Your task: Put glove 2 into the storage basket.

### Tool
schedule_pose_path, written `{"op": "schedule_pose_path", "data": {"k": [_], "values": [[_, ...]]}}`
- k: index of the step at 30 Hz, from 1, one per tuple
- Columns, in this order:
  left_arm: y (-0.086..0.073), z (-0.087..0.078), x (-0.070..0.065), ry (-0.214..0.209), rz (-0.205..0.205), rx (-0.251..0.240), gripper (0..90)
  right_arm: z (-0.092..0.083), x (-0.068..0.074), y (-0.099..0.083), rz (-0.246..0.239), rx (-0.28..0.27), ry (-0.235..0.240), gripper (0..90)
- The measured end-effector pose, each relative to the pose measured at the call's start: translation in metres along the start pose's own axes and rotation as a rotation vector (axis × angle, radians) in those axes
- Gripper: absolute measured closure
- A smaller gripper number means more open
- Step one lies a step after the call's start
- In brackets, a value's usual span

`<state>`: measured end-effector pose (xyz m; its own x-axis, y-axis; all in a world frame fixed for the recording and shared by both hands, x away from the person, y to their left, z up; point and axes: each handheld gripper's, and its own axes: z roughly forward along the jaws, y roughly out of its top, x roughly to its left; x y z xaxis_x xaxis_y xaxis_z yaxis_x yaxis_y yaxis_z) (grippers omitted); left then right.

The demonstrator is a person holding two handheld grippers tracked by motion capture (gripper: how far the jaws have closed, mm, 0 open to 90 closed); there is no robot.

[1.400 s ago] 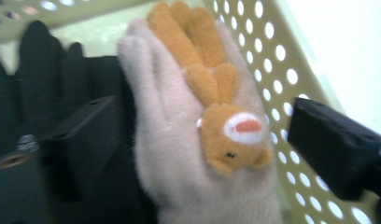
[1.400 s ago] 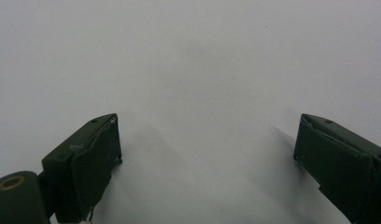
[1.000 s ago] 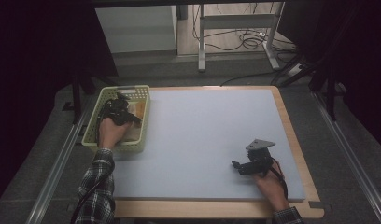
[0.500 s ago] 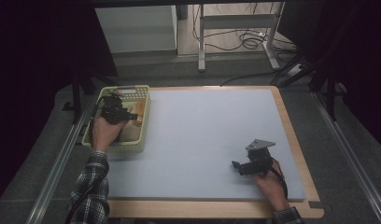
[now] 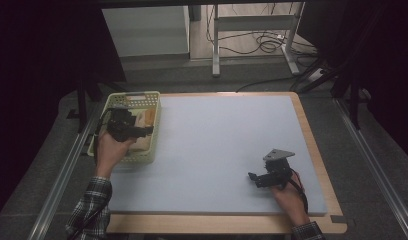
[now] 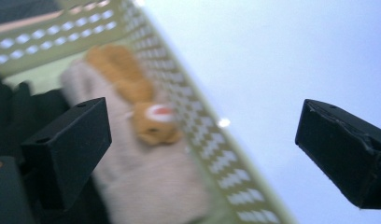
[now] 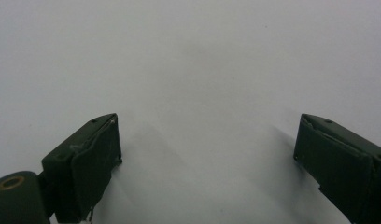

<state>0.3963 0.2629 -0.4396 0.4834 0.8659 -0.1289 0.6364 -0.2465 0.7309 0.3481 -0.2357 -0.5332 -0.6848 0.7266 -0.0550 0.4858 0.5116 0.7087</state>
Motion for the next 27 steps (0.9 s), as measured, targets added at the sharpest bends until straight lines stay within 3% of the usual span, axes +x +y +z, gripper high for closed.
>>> {"op": "schedule_pose_path", "data": {"k": [4, 13, 23, 27], "values": [[-0.005, -0.005, -0.026, -0.037, 0.075, -0.018, 2.1, 0.0, 0.0, 0.0, 0.001, 0.001, 0.0, 7.0], [-0.021, -0.005, -0.068, -0.093, 0.181, -0.029, 1.4, 0.0, 0.0, 0.0, 0.001, 0.001, 0.0, 7.0], [-0.051, 0.007, -0.102, -0.152, 0.264, -0.042, 1.0, 0.0, 0.0, 0.0, 0.001, 0.001, -0.001, 7.0], [-0.065, 0.016, -0.11, -0.148, 0.299, -0.035, 0.9, 0.0, 0.0, 0.0, 0.001, 0.0, 0.0, 7.0]]}}
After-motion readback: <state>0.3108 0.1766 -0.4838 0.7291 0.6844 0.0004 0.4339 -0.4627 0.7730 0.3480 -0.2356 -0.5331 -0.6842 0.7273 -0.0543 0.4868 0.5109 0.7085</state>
